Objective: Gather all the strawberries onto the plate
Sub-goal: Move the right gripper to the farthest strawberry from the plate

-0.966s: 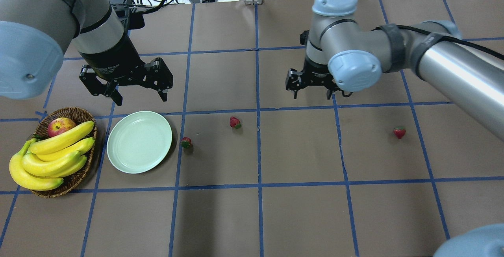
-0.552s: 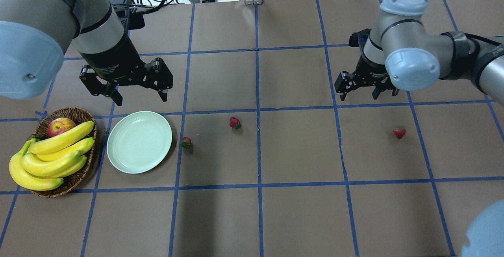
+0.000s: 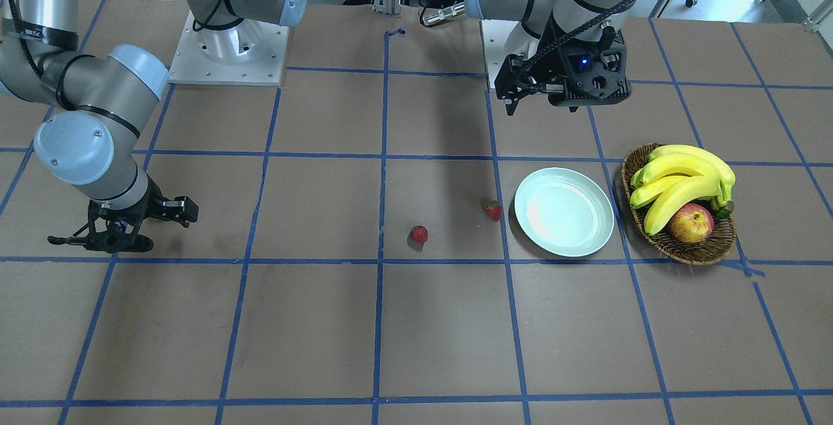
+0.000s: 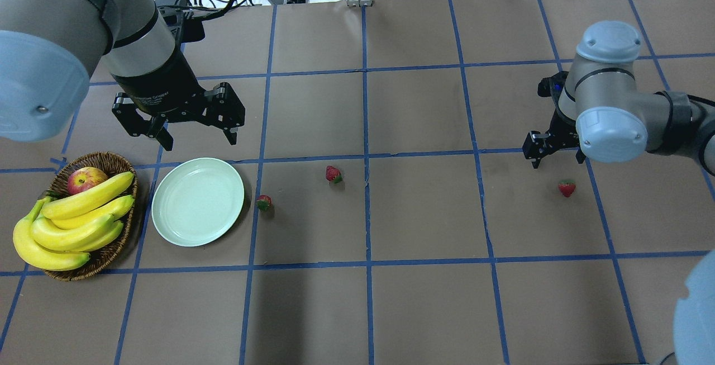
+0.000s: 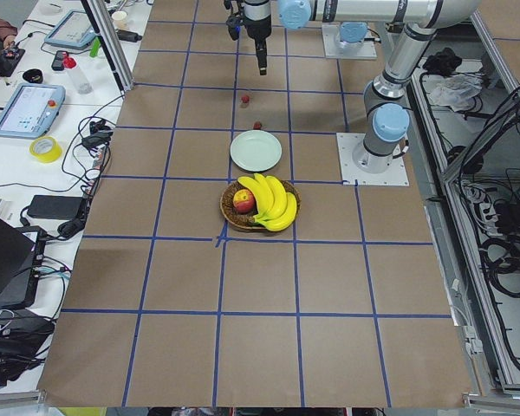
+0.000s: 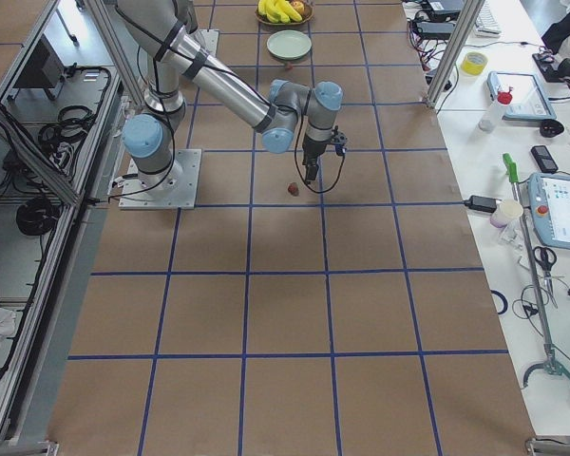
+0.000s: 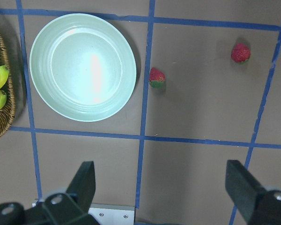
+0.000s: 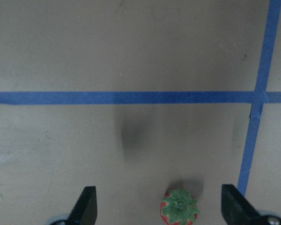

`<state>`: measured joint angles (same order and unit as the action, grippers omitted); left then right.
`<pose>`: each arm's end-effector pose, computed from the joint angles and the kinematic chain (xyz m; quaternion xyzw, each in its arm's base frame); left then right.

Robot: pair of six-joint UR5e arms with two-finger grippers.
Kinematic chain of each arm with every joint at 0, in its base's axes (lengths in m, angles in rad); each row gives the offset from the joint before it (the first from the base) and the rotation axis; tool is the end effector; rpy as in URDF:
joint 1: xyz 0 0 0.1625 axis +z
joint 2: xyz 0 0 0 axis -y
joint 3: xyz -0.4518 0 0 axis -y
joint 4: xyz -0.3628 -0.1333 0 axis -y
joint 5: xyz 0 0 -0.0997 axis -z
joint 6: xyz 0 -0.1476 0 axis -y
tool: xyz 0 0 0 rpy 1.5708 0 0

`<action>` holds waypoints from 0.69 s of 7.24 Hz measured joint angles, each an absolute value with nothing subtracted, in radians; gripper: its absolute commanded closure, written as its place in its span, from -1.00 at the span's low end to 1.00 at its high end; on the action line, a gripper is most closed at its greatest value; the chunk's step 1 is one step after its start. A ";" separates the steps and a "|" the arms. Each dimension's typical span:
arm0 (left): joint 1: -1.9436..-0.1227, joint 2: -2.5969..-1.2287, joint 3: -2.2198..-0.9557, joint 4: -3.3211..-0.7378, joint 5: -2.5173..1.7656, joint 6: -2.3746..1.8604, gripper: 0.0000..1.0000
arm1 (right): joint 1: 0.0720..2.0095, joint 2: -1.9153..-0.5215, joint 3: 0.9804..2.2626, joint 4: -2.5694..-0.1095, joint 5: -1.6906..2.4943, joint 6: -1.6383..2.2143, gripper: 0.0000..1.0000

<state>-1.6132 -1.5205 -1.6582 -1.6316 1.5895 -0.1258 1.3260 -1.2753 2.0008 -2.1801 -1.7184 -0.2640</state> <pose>-0.1484 -0.4187 0.4437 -0.0412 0.9979 0.0480 0.0134 -0.0093 -0.4977 0.1974 0.0138 -0.9955 -0.0746 0.0567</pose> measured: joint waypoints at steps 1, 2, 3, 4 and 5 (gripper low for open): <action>-1.614 -1.520 -1.658 -1.632 1.590 -0.126 -1.00 | 1.301 -1.269 2.028 -2.197 -1.717 -0.306 -0.82; -1.614 -1.520 -1.658 -1.632 1.589 -0.126 -1.00 | 1.271 -1.267 2.044 -2.201 -1.714 -0.344 -0.77; -1.614 -1.520 -1.659 -1.632 1.589 -0.126 -1.00 | 1.251 -1.267 2.052 -2.200 -1.699 -0.365 -0.52; -1.614 -1.521 -1.661 -1.632 1.589 -0.126 -1.00 | 1.243 -1.266 2.056 -2.197 -1.679 -0.375 -0.29; -1.614 -1.521 -1.663 -1.632 1.589 -0.126 -1.00 | 1.241 -1.267 2.059 -2.195 -1.670 -0.379 0.20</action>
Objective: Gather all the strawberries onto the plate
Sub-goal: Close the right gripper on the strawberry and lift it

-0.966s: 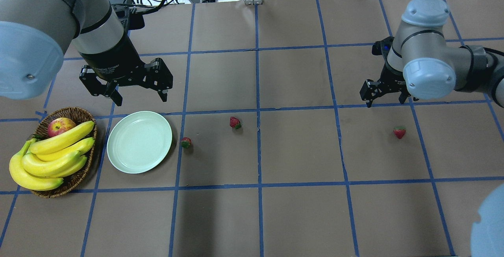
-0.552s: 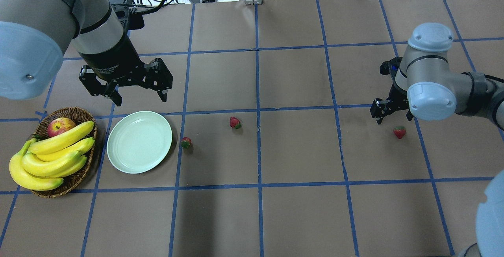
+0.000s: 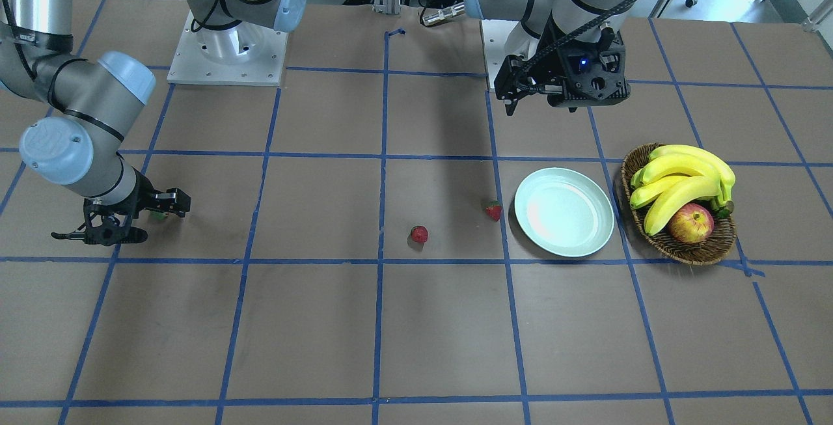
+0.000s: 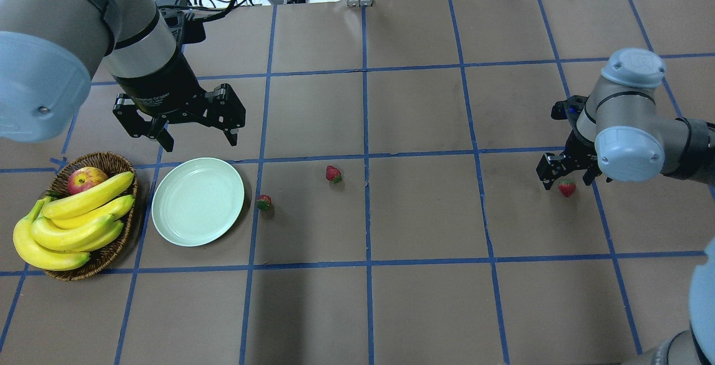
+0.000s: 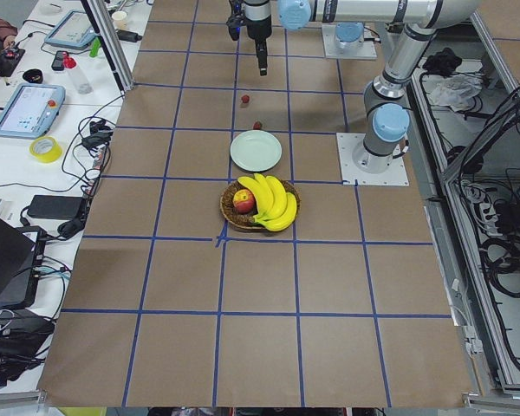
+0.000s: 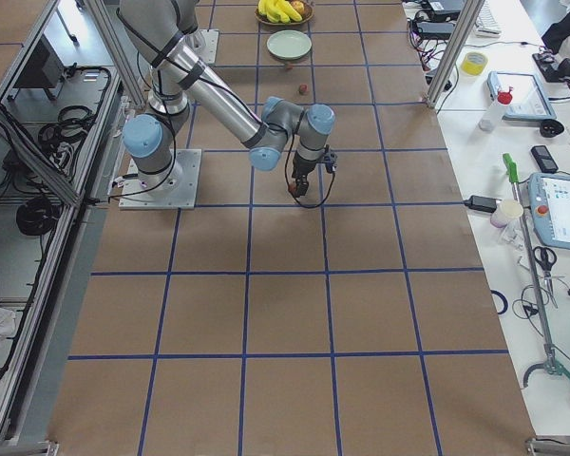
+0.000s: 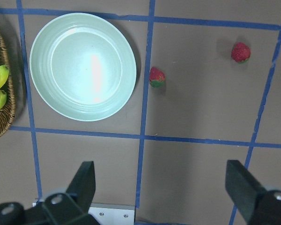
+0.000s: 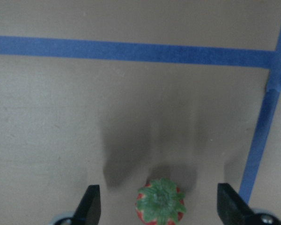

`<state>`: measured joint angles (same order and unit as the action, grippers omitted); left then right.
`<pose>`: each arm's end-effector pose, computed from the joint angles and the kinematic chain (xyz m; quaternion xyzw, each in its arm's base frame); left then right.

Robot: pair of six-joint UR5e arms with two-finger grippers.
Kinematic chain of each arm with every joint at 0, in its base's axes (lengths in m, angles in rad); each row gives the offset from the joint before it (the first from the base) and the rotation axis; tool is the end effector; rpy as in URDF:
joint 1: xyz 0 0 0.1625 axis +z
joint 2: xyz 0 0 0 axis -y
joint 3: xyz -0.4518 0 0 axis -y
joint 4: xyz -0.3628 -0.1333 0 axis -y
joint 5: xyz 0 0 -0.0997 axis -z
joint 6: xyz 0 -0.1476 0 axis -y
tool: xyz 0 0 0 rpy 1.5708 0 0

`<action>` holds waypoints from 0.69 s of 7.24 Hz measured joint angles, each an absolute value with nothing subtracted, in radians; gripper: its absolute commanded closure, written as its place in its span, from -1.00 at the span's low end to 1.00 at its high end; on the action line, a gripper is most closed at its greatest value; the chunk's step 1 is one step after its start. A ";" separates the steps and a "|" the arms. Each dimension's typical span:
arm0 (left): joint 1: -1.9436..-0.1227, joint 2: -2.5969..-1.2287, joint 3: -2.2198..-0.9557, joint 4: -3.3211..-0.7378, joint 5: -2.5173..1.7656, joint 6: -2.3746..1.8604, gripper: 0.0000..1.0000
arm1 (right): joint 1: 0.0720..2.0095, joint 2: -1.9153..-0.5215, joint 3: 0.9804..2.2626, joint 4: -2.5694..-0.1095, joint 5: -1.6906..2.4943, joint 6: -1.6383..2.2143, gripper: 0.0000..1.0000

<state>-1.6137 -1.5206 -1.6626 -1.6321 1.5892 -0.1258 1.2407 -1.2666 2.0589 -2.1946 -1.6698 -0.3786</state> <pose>-0.1486 -0.4178 0.4416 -0.0409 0.9978 0.0505 0.0135 -0.0380 -0.4772 0.1737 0.0283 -0.9948 -0.0959 0.0171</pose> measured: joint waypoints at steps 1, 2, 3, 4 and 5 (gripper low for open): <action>-1.614 -1.520 -1.664 -1.632 1.589 -0.126 -1.00 | 1.240 -1.267 2.061 -2.193 -1.669 -0.379 0.51; -1.614 -1.520 -1.664 -1.632 1.589 -0.126 -1.00 | 1.240 -1.267 2.061 -2.192 -1.671 -0.378 0.73; -1.614 -1.520 -1.665 -1.633 1.590 -0.126 -1.00 | 1.240 -1.267 2.062 -2.192 -1.672 -0.380 0.81; -1.614 -1.520 -1.665 -1.633 1.590 -0.126 -1.00 | 1.240 -1.268 2.062 -2.191 -1.673 -0.382 0.79; -1.614 -1.520 -1.666 -1.634 1.590 -0.126 -1.00 | 1.240 -1.270 2.060 -2.187 -1.673 -0.379 0.78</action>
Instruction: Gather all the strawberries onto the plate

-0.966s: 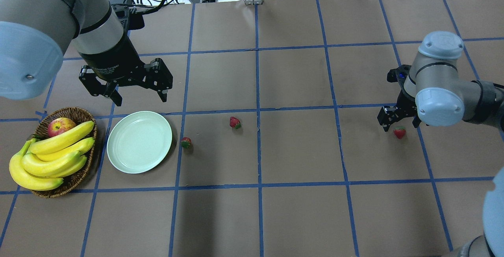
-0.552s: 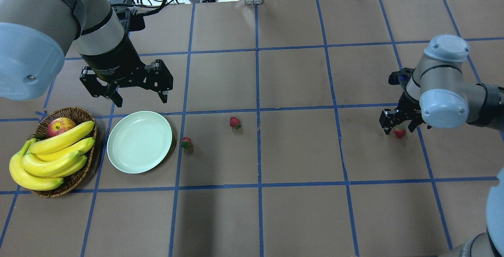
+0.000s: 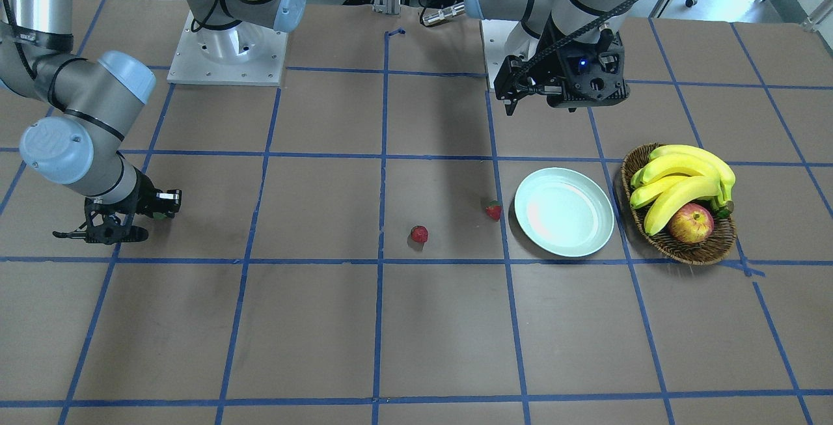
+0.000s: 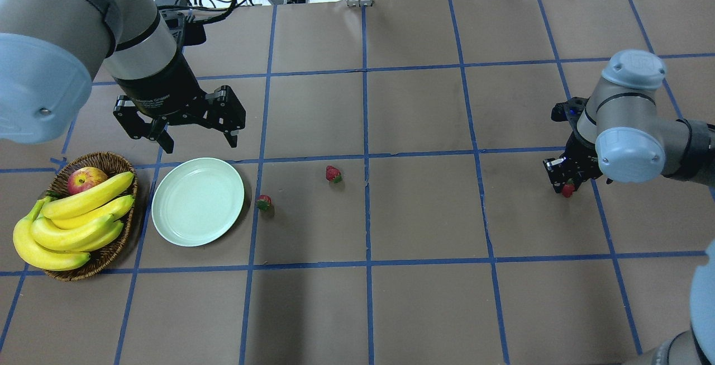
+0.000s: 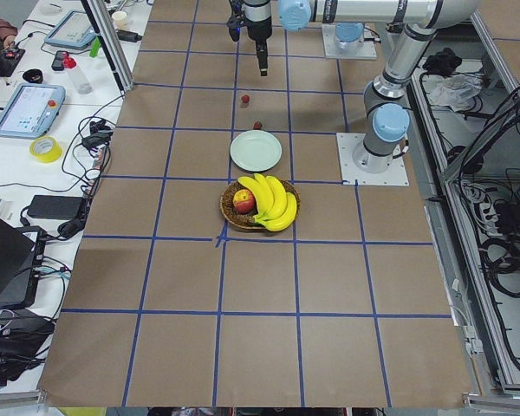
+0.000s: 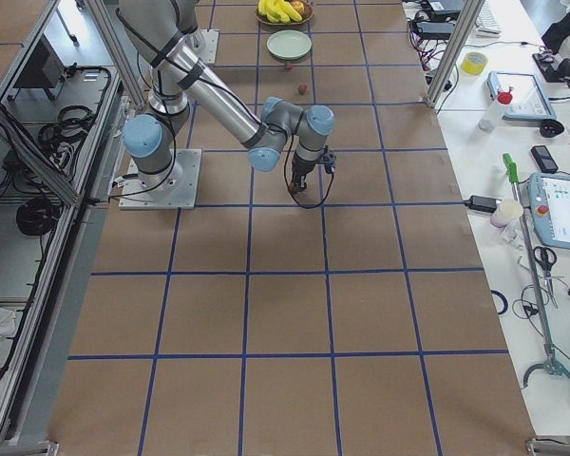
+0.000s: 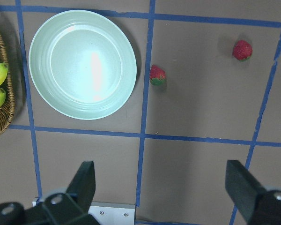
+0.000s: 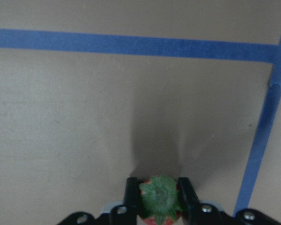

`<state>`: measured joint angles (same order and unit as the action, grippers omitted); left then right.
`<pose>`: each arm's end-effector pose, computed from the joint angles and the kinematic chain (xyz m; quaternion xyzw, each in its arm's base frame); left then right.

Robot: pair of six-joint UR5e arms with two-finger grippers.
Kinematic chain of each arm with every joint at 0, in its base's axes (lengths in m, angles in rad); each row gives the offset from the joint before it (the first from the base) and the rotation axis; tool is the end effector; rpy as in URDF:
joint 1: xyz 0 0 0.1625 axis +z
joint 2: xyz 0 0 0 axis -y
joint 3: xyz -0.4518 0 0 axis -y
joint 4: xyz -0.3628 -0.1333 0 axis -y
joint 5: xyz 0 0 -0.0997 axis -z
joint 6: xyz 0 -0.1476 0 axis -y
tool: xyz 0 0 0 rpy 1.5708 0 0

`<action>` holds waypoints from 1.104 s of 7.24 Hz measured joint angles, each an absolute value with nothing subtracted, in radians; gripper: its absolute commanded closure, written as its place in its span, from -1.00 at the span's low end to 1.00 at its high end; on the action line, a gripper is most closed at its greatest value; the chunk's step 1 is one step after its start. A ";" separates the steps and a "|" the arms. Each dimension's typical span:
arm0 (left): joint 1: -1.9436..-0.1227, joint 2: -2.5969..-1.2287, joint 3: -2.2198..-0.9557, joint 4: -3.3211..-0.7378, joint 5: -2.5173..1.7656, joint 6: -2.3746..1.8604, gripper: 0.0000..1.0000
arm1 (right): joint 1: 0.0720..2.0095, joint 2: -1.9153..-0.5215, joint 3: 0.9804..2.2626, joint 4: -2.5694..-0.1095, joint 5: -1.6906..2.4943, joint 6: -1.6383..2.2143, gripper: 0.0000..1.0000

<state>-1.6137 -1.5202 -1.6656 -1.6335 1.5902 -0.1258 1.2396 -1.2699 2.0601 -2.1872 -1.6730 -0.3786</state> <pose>-0.1485 -0.4170 0.4403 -0.0409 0.9977 0.0524 0.0142 -0.0384 -0.4754 0.1744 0.0280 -0.9945 -0.0990 0.0176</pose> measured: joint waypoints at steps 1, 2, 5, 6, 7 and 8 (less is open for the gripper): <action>-1.614 -1.520 -1.668 -1.634 1.590 -0.126 -1.00 | 1.250 -1.279 2.051 -2.164 -1.669 -0.356 0.76; -1.614 -1.521 -1.673 -1.632 1.589 -0.126 -1.00 | 1.299 -1.295 2.027 -2.115 -1.650 -0.282 0.76; -1.613 -1.518 -1.683 -1.626 1.588 -0.127 -1.00 | 1.611 -1.288 1.899 -2.030 -1.509 0.203 0.75; -1.614 -1.517 -1.685 -1.626 1.588 -0.127 -1.00 | 1.701 -1.264 1.857 -2.028 -1.440 0.353 0.72; -1.614 -1.517 -1.685 -1.625 1.588 -0.128 -1.00 | 1.785 -1.226 1.802 -2.031 -1.381 0.464 0.70; -1.614 -1.517 -1.686 -1.624 1.587 -0.129 -1.00 | 1.862 -1.176 1.733 -2.038 -1.333 0.528 0.70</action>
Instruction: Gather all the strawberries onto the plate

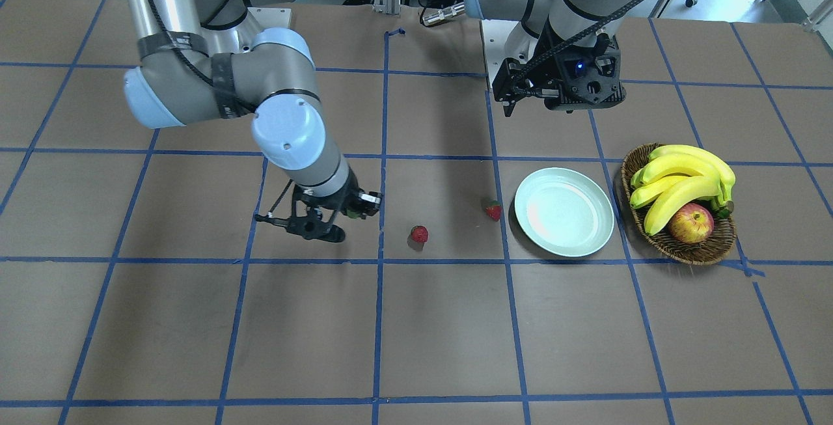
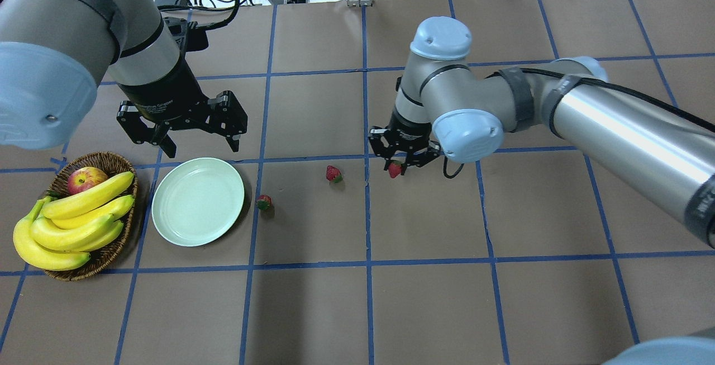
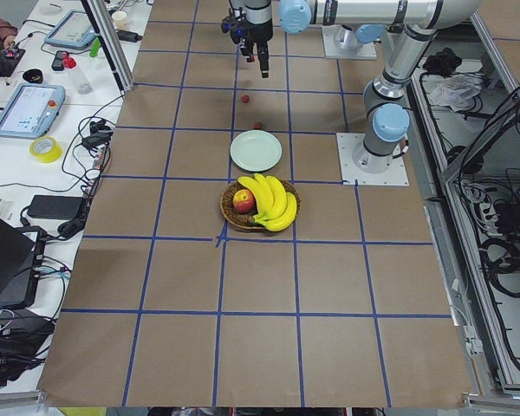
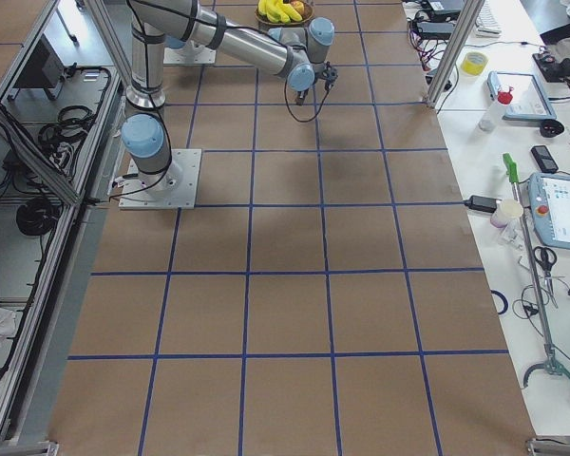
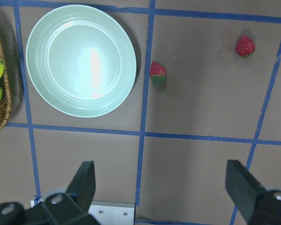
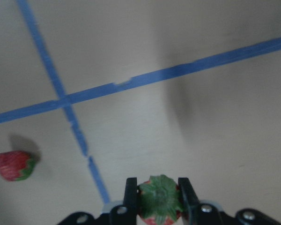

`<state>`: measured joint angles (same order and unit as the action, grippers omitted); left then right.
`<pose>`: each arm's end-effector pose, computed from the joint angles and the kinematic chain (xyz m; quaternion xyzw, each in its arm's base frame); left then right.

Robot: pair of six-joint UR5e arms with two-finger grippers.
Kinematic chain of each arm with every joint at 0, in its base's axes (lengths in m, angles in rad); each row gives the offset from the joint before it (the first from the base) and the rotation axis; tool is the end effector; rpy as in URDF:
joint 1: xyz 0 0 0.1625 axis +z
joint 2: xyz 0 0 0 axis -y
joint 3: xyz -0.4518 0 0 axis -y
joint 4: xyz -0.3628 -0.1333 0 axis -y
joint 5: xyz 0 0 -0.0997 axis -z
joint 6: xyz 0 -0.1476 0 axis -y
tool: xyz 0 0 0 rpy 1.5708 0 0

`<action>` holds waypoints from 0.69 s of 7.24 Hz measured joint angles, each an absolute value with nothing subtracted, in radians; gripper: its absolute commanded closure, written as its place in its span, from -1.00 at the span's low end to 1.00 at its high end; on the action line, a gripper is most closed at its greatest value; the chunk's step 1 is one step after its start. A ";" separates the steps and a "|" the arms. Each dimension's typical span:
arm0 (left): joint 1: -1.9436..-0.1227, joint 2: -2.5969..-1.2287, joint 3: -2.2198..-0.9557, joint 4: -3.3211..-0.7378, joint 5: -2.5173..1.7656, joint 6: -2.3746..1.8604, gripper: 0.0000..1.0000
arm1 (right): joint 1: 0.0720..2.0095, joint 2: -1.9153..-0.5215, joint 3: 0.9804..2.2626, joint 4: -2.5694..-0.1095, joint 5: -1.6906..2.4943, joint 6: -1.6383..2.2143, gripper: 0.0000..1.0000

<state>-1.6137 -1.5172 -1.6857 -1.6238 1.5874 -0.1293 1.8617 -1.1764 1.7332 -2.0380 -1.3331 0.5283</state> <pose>-0.1487 -0.4141 0.4334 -0.0426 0.9974 0.0562 0.0132 0.3239 -0.4960 0.2361 0.1227 0.9843 0.0880 0.0909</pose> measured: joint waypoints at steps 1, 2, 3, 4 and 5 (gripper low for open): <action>-1.614 -1.518 -1.686 -1.615 1.586 -0.130 -1.00 | 1.922 -1.122 1.662 -2.046 -1.295 0.564 0.65; -1.614 -1.520 -1.686 -1.599 1.586 -0.130 -1.00 | 1.964 -1.079 1.607 -2.052 -1.273 0.587 0.62; -1.615 -1.522 -1.687 -1.591 1.586 -0.130 -1.00 | 1.988 -1.056 1.579 -2.056 -1.263 0.597 0.55; -1.615 -1.522 -1.687 -1.587 1.586 -0.129 -1.00 | 2.003 -1.037 1.569 -2.072 -1.257 0.601 0.46; -1.615 -1.521 -1.687 -1.584 1.586 -0.131 -1.00 | 2.014 -1.011 1.569 -2.097 -1.236 0.602 0.46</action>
